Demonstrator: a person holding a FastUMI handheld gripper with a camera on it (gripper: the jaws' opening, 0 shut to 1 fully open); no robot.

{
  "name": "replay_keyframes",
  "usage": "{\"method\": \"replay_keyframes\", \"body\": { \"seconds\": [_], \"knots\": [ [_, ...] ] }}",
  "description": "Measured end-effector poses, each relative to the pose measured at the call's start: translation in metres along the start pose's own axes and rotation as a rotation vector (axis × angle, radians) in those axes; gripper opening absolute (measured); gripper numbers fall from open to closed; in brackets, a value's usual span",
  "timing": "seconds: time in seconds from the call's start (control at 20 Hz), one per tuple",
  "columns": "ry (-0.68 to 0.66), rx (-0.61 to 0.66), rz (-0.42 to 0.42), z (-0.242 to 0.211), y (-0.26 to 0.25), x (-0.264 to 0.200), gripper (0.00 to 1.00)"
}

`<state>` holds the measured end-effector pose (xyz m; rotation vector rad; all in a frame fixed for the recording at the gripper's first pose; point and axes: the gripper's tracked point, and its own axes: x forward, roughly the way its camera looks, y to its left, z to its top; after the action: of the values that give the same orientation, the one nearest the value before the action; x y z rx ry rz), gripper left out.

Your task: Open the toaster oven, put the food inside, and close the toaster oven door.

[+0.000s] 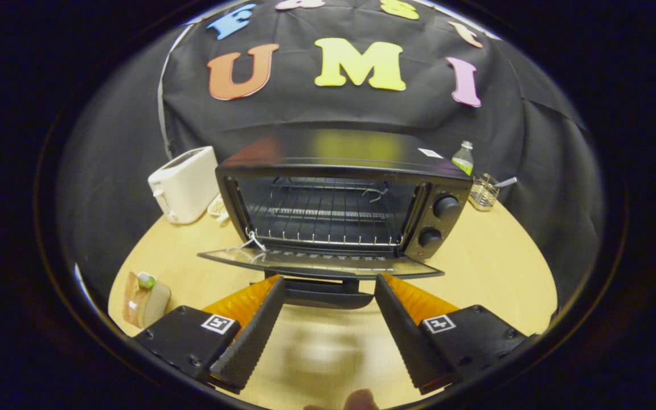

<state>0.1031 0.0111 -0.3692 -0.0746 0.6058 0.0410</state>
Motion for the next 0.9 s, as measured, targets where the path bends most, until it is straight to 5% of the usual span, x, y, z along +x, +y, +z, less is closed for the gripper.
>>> {"method": "replay_keyframes", "body": {
  "seconds": [0.35,0.65,0.9],
  "knots": [
    [0.167,0.028,0.041,-0.056,0.004,0.001,1.0],
    [0.121,-0.008,0.081,-0.026,0.008,-0.017,1.0],
    [0.128,-0.053,0.317,0.009,0.068,-0.048,1.0]
  ]
}}
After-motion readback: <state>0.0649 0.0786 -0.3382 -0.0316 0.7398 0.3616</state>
